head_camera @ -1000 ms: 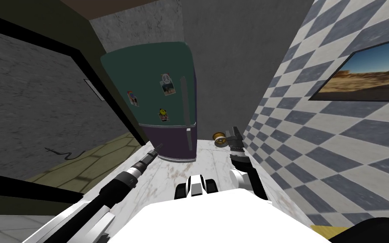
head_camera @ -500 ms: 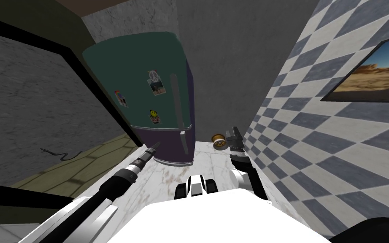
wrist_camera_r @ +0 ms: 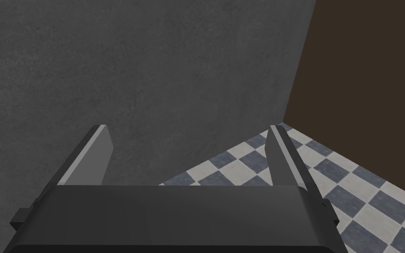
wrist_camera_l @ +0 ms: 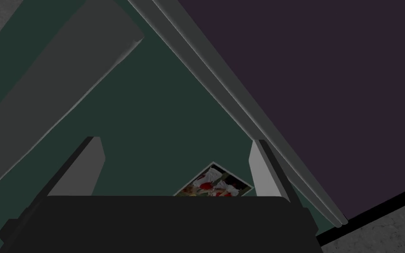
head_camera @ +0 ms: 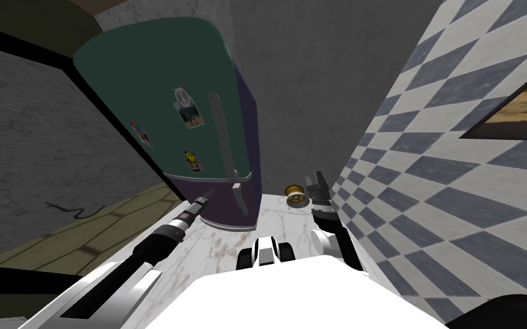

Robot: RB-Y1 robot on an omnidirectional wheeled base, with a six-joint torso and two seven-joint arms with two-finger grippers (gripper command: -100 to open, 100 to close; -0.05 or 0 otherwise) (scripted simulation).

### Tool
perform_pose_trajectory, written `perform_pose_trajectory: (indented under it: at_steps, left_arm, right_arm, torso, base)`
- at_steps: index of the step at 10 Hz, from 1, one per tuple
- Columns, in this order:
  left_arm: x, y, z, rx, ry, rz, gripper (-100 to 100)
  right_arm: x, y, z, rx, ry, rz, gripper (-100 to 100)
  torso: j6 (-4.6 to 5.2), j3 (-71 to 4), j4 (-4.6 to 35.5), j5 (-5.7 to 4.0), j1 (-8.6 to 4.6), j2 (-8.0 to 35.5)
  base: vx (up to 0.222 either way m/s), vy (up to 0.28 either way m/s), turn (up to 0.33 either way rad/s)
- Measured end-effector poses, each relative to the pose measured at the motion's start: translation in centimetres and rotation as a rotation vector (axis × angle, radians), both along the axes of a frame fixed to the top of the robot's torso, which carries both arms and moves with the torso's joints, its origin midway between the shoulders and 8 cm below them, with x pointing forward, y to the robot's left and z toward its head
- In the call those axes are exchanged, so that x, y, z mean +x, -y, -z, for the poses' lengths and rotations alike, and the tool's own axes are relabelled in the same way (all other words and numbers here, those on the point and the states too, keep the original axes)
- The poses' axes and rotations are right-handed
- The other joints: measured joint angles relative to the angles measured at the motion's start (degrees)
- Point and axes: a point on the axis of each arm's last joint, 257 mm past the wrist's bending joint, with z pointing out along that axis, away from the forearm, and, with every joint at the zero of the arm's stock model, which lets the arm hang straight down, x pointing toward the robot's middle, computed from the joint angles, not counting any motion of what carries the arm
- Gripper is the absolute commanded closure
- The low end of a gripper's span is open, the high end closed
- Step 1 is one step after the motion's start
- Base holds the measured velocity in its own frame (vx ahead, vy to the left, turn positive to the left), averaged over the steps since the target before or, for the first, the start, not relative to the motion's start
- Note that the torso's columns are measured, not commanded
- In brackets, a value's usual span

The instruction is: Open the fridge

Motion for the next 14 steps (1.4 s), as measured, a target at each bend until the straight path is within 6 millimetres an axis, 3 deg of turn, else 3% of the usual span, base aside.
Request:
perform_pose_trajectory:
  at_steps: [4, 9, 10, 14]
  left_arm:
    - [0.7, -1.8, -0.7, 0.007, 0.010, -0.049, -100]
    - [0.8, -2.3, -1.8, 0.017, 0.026, -0.068, -100]
    - [0.8, -2.3, -1.8, 0.018, 0.025, -0.069, 100]
    - [0.4, -0.3, -1.4, 0.016, 0.014, -0.008, 100]
  right_arm:
    - [0.0, 0.0, 0.0, 0.000, 0.000, 0.000, 0]
    - [0.0, 0.0, 0.0, 0.000, 0.000, 0.000, 0]
    - [0.0, 0.0, 0.0, -0.001, 0.000, 0.000, 0]
    - [0.0, 0.0, 0.0, -0.001, 0.000, 0.000, 0]
  torso:
    - [0.00, 0.01, 0.01, 0.00, 0.05, 0.02]
    - [0.00, 0.05, 0.03, 0.13, 0.47, 0.03]
    - [0.00, 0.05, 0.02, 0.11, 0.37, 0.10]
    - [-0.31, 0.24, 0.38, 0.09, 0.84, 0.47]
  base:
    - [0.134, -0.194, 0.030]
    - [0.107, -0.097, 0.014]
    - [0.009, -0.004, 0.006]
    - [-0.178, 0.197, -0.082]
